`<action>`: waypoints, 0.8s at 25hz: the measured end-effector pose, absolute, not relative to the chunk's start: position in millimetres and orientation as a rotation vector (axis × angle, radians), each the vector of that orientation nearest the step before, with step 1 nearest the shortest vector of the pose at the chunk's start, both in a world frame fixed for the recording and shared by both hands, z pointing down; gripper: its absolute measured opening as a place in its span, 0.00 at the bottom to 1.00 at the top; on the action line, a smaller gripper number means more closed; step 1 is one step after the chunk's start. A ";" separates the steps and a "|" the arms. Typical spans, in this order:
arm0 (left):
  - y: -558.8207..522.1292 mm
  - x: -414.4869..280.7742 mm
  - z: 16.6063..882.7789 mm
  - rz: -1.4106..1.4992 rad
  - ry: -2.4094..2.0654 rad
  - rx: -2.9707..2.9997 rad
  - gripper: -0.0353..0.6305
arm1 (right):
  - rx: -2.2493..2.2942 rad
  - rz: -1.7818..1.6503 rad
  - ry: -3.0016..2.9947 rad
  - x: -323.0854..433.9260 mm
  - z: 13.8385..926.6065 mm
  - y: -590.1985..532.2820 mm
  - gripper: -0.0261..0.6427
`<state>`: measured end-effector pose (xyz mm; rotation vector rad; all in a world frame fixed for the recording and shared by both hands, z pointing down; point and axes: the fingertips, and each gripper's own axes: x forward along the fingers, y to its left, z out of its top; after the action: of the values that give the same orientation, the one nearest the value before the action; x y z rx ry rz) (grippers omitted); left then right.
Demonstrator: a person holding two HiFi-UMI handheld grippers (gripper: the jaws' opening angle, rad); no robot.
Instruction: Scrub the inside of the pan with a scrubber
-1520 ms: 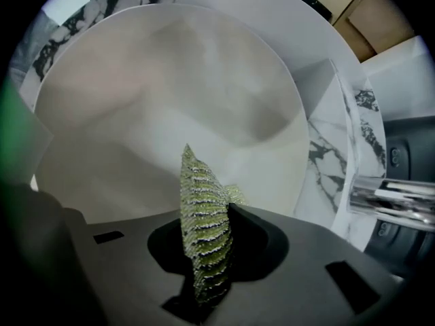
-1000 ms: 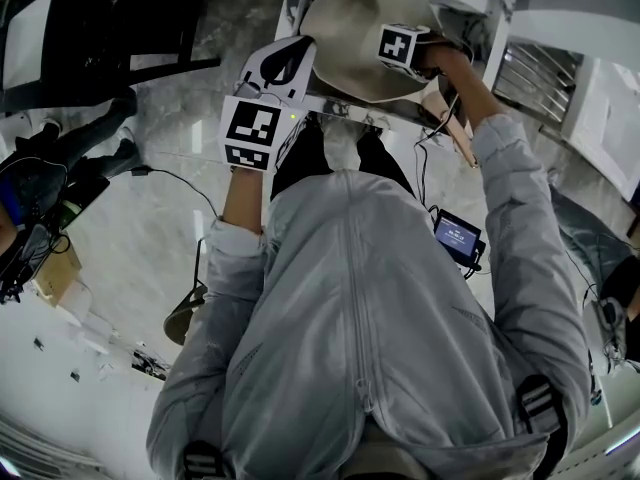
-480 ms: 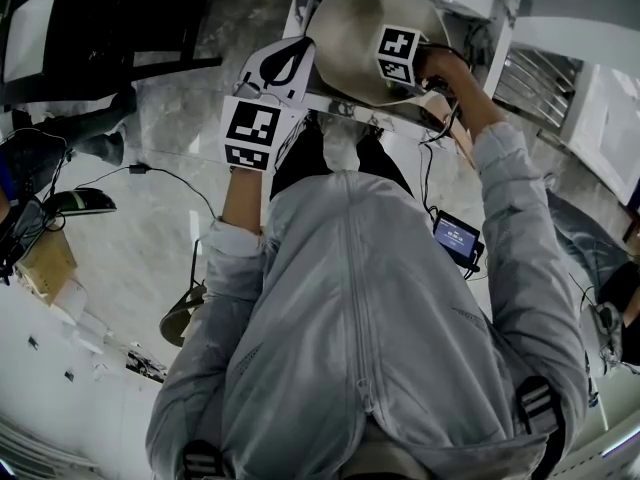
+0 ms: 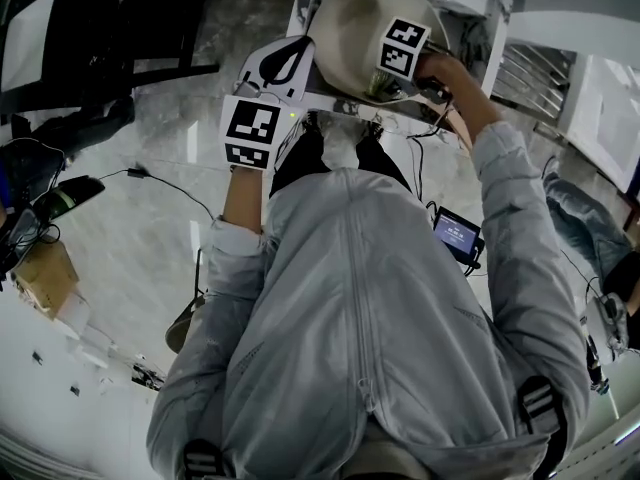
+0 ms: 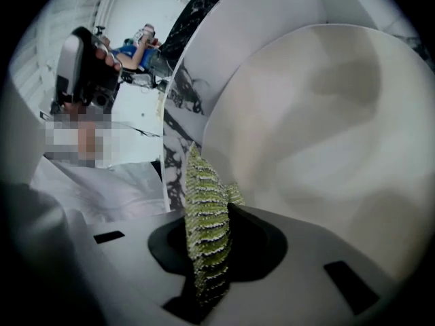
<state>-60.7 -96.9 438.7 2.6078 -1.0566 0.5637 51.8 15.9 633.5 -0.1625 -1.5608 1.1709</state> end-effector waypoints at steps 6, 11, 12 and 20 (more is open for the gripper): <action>-96.4 -69.7 435.9 0.528 -1.024 2.633 0.09 | -0.136 1.329 -1.746 21.6 607.2 9.3 0.17; -95.2 -69.8 433.9 0.516 -0.997 2.660 0.09 | 0.032 1.159 -2.080 2.1 567.4 -28.2 0.17; -95.3 -69.2 433.0 0.513 -0.994 2.667 0.09 | 0.081 1.106 -2.142 1.2 558.1 -36.5 0.17; -88.6 -51.9 399.3 0.488 -1.023 2.757 0.09 | 0.677 0.776 -2.505 37.2 461.7 -76.9 0.17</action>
<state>-51.9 -88.6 399.3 2.7571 -1.0232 0.4884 37.2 -76.9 461.7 0.6773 -2.5055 0.7758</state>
